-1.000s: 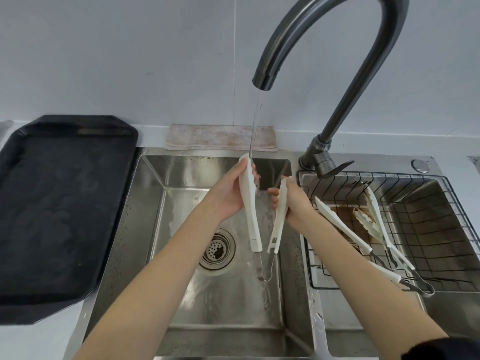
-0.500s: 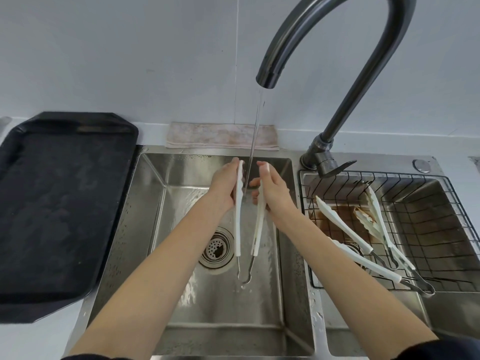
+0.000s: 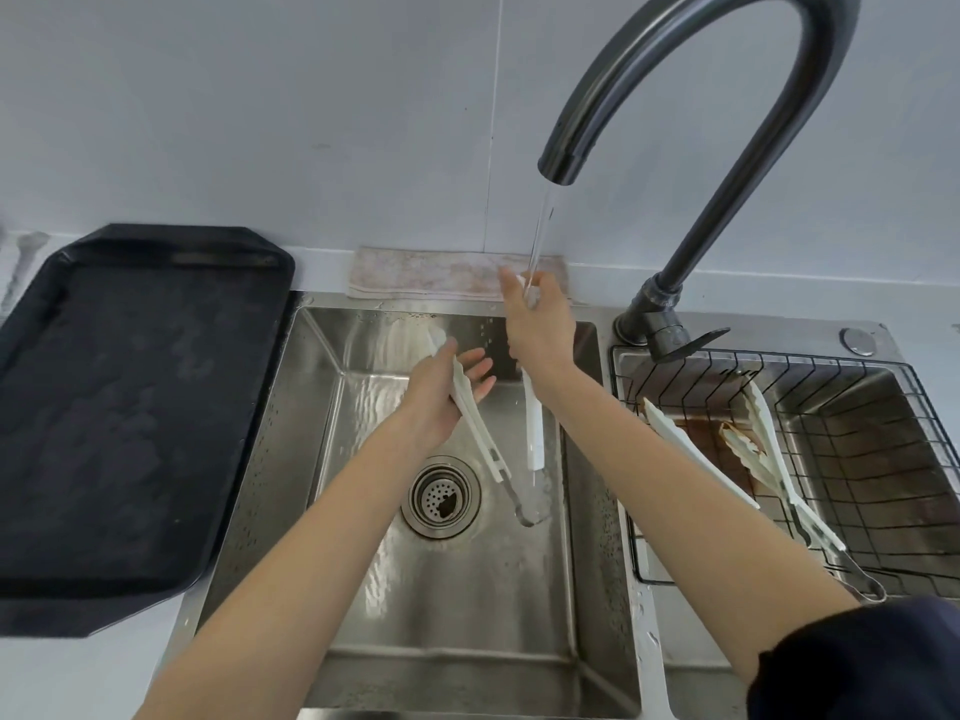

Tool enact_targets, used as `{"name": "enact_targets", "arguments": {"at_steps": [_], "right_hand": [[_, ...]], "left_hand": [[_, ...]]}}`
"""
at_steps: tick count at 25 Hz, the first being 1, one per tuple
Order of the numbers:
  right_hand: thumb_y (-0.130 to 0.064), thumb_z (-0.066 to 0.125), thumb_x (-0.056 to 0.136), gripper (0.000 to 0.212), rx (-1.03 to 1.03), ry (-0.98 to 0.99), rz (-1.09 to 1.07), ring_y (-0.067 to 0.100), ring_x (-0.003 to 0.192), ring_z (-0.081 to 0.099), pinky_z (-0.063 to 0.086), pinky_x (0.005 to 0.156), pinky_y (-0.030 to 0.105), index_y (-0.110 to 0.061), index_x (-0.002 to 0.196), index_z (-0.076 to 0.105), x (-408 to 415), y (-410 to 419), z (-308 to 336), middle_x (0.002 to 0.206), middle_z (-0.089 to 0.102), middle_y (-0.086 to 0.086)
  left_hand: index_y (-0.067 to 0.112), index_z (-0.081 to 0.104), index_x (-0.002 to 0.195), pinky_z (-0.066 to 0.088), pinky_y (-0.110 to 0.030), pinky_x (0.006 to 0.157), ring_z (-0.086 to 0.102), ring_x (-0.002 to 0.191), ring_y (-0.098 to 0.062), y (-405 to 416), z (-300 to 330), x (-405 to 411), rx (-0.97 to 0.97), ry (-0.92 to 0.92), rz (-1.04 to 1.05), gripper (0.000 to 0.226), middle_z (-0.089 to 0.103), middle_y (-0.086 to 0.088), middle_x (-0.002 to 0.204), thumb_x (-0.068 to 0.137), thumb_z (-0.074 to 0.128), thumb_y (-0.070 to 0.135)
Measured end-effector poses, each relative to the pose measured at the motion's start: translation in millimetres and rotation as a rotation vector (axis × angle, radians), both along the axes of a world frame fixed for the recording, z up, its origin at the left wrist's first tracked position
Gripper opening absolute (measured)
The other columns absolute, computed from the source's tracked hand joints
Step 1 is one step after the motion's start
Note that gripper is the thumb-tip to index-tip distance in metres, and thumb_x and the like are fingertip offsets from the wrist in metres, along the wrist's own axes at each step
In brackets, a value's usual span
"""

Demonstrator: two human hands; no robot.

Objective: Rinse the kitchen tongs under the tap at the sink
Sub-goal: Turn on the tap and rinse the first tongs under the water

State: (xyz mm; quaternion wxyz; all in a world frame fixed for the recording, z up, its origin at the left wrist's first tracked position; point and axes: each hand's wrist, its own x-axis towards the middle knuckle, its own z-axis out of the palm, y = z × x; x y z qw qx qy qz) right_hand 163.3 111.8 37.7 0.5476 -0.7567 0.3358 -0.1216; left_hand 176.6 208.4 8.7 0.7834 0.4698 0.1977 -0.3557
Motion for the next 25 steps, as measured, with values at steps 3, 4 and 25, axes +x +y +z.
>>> {"name": "enact_targets", "arguments": {"at_steps": [3,4,25], "right_hand": [[-0.047,0.039,0.092,0.045,0.030,0.027,-0.024,0.023,0.078,0.054,0.049,0.079,0.042,-0.011,0.119,0.047,-1,-6,3,0.080,0.054,0.003],[-0.045,0.039,0.093,0.044,0.015,0.023,-0.016,0.021,0.076,0.055,0.049,0.077,0.040,-0.010,0.119,0.047,-3,-8,3,0.078,0.054,0.001],[-0.040,0.052,0.088,0.047,0.105,0.521,0.129,0.017,0.073,0.058,0.057,0.078,0.037,-0.006,0.121,0.046,-69,-26,-104,0.105,0.062,0.010]], "left_hand": [[-0.001,0.047,0.093,0.050,-0.042,0.085,0.058,0.095,-0.021,5,-1,-4,0.026,-0.029,-0.115,0.013,0.056,-0.013,0.098,0.091,0.035,-0.005],[0.001,0.046,0.087,0.051,-0.042,0.085,0.059,0.091,-0.020,4,-2,-6,0.063,-0.041,-0.179,0.015,0.055,-0.014,0.103,0.090,0.035,-0.008],[0.019,0.041,0.132,0.052,-0.038,0.078,0.057,0.080,-0.019,21,-86,-21,0.487,-0.116,-0.360,0.047,0.054,-0.005,0.085,0.089,0.054,0.007]]}}
